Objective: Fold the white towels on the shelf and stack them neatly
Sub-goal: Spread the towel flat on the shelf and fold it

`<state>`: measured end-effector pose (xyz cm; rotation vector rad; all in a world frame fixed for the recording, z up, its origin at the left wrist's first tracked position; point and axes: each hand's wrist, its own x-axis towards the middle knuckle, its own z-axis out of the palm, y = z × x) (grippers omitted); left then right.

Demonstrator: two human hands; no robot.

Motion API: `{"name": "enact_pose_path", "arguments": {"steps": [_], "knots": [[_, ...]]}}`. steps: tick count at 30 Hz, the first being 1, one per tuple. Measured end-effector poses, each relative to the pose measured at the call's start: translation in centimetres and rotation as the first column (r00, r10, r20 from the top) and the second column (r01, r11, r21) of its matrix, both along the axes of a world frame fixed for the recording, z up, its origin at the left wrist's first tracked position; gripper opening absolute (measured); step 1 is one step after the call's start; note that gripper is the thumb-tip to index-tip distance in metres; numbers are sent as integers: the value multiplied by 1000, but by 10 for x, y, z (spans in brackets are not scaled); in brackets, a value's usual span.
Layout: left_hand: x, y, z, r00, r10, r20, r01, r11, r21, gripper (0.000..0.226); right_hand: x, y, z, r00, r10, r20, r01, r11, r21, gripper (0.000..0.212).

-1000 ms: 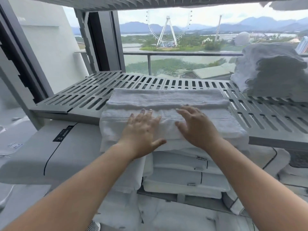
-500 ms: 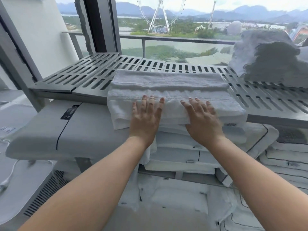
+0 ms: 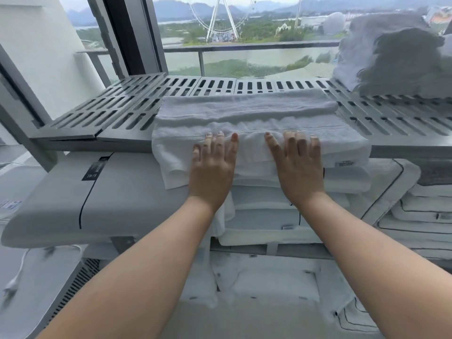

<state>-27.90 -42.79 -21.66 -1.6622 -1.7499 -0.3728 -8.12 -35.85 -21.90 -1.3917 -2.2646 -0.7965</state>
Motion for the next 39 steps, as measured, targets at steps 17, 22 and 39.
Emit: {"name": "enact_pose_path", "arguments": {"steps": [17,22,39], "knots": [[-14,-11,69,990,-61,130,90,968,-232,56,17,-17,52,961,50,-271,-97,982,-161,29],[-24,-21,105,995,30,94,-15,989,-149,34,28,-9,90,976,-54,-211,52,999,-12,28],[-72,150,169,918,246,-312,-341,890,-302,37,-24,191,148,1000,-25,-17,24,998,-58,37]]}}
